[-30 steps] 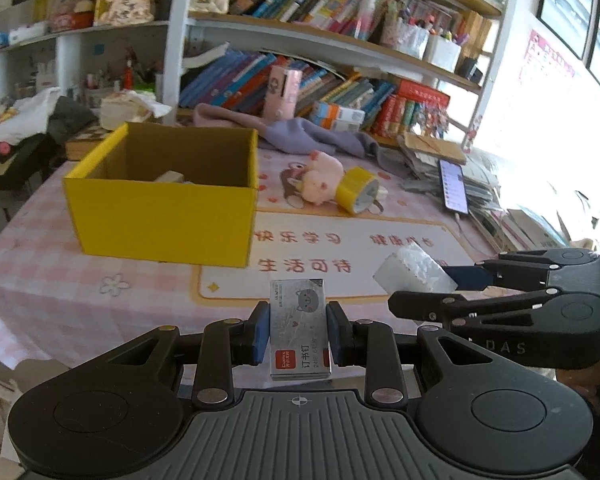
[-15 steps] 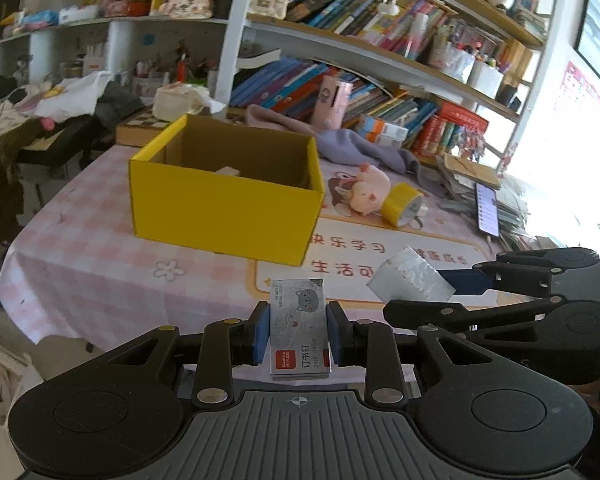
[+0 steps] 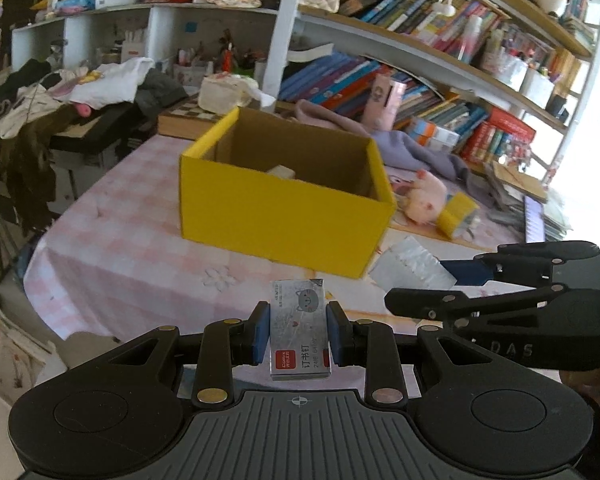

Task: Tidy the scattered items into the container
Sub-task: 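Lift the white-red box and charger and carry both toward the yellow box, then lower both tools into the yellow box and open them to release items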

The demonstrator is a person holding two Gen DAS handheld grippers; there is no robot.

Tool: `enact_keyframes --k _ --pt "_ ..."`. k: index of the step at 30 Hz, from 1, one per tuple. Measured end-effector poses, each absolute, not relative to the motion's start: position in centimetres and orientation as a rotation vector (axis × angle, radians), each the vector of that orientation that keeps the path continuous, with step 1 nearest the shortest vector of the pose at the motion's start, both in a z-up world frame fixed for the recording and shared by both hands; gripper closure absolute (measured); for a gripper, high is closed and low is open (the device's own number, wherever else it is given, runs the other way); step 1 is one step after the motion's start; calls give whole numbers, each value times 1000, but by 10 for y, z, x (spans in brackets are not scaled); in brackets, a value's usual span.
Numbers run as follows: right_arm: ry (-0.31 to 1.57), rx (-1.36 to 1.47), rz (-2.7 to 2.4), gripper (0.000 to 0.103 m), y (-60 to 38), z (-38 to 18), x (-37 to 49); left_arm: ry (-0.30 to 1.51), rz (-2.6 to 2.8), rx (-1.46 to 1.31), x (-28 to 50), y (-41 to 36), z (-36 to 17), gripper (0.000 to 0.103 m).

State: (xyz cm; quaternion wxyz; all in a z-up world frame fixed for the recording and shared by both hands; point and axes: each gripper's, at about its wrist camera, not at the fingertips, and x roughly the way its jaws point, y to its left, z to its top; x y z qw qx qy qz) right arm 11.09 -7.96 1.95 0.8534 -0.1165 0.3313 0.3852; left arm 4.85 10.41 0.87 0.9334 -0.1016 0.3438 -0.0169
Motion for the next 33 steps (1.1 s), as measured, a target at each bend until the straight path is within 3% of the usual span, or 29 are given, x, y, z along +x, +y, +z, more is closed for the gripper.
enact_keyframes --k 19,33 --pt "605 -186 763 62 -43 44 249 601 -99 -54 192 133 51 75" --pt "718 -255 806 62 -8 -1 320 735 -152 27 282 137 7 75"
